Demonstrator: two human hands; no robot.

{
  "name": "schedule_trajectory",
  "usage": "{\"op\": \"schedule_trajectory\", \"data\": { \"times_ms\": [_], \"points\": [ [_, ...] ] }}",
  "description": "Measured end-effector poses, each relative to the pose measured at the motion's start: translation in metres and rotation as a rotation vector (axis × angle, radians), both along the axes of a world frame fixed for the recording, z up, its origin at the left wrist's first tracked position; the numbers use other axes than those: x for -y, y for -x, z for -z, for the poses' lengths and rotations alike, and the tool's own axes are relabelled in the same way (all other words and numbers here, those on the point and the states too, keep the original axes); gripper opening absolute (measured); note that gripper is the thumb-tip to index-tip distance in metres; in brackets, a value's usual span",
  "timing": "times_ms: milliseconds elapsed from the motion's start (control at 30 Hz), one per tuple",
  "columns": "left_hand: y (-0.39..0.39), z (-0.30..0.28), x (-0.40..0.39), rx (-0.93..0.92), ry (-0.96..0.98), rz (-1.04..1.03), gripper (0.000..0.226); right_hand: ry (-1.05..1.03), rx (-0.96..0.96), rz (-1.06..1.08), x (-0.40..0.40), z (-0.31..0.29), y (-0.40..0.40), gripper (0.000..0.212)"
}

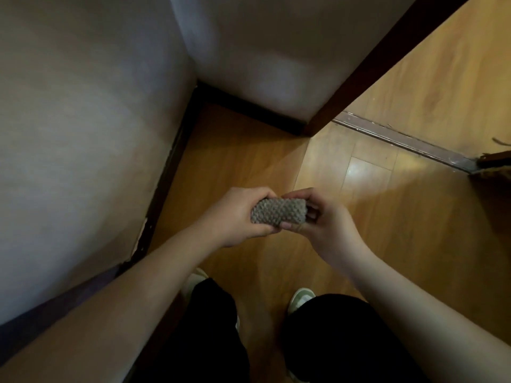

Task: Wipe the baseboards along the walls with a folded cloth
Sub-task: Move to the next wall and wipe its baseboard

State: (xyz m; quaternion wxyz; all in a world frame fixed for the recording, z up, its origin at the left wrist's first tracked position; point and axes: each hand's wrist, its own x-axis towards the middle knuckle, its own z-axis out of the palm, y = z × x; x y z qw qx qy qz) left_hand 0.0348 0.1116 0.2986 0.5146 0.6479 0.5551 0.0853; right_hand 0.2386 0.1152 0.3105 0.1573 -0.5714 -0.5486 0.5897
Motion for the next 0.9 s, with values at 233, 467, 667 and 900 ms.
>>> {"op": "schedule_trajectory", "data": {
  "times_ms": [233,467,667,900],
  "points": [
    [-0.027,-0.072,0.011,-0.010,0.100,0.026,0.036,0.075,-0.060,0.098,0.021,-0.064,-0.028,0.042],
    [-0.064,-0.183,0.027,-0.050,0.136,0.068,0.044,0.134,-0.201,0.158,0.049,-0.175,-0.068,0.044],
    [-0.099,-0.295,0.040,-0.087,0.074,0.118,0.046,0.132,-0.201,0.105,0.069,-0.285,-0.104,0.058],
    [-0.132,-0.392,0.034,0.019,-0.046,0.237,0.057,0.033,-0.137,0.266,0.091,-0.384,-0.136,0.048]
  ]
}}
